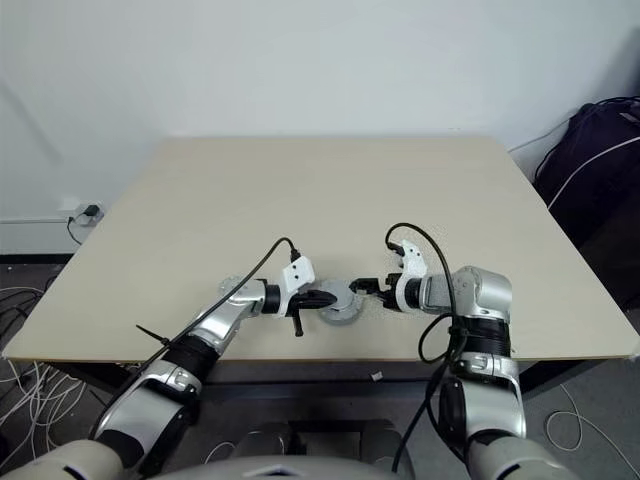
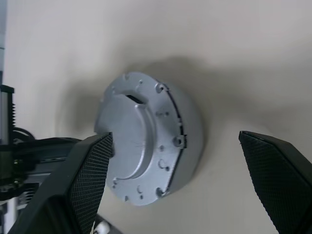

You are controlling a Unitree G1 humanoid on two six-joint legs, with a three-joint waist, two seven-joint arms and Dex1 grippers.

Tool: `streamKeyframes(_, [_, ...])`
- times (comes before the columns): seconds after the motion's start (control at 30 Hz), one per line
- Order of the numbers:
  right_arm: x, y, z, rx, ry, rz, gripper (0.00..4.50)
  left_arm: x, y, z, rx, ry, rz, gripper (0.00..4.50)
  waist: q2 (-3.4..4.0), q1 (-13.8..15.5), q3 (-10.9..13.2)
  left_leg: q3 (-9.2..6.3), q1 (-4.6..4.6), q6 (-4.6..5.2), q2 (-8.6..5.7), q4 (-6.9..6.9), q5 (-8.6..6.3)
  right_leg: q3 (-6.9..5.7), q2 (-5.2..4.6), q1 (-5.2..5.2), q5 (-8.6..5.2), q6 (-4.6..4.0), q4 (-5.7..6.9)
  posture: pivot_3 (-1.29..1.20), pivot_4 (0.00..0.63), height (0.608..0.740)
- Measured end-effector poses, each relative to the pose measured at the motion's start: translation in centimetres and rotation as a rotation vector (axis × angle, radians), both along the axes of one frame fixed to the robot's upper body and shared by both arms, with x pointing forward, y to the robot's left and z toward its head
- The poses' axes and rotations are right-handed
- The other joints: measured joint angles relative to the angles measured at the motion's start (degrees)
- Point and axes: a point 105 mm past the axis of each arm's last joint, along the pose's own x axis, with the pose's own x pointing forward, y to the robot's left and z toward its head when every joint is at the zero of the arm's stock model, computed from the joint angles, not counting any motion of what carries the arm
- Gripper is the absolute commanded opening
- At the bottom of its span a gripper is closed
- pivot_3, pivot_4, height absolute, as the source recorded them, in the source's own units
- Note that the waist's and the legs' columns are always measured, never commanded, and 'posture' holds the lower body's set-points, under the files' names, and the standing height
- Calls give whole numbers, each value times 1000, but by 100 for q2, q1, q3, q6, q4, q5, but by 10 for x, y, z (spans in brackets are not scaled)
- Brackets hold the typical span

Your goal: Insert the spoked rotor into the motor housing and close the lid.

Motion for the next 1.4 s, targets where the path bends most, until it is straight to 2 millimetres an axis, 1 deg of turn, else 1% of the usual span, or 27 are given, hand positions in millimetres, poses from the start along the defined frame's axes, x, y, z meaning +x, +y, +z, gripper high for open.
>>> streamKeyframes(0.13, [0, 6, -1, 34, 24, 0, 4462, 0, 0, 0, 1, 1, 2, 0, 1, -24, -1, 0, 0, 0, 0, 1, 0, 0, 0, 0, 1, 2, 1, 0, 0, 740])
streamKeyframes(0.47, [0, 13, -13, 73, 77, -35, 4462, 0, 0, 0, 1, 3, 2, 0, 3, -38, -2, 0, 0, 1, 0, 1, 0, 0, 0, 0, 2, 4, 1, 0, 0, 740])
streamKeyframes(0.7, [3, 17, -16, 111, 83, -69, 4462, 0, 1, -1, 4, 9, 5, 0, 7, -68, -6, 0, 6, 1, 0, 2, 1, 0, 0, 5, 3, 5, 2, 0, 0, 740])
streamKeyframes(0.83, [4, 21, -17, 159, 87, -87, 4462, 0, 1, -1, 4, 11, 5, 0, 8, -133, -8, 0, 8, 1, 1, 3, 1, 0, 1, 7, 5, 9, 4, 0, 0, 740])
streamKeyframes(0.93, [1, 26, -16, 205, 101, -76, 4462, 0, 0, 0, 3, 10, 2, 0, 10, -179, -8, -1, 5, 1, 1, 3, 1, 0, 1, 4, 5, 9, 5, 0, 0, 740])
streamKeyframes(1.17, [-10, 28, -14, 283, 138, -30, 4462, -2, -1, 2, -2, 5, -10, 0, 11, -235, -7, 1, -2, 2, 2, -11, 2, 5, 1, -13, 3, 5, 5, 0, 0, 740])
streamKeyframes(1.4, [-15, 29, -10, 327, 141, 1, 4462, -2, 1, 5, -8, -4, -8, 0, 11, -289, -7, 3, -2, 2, 3, -8, 2, 7, 2, -14, 3, 5, 7, 0, 0, 740])
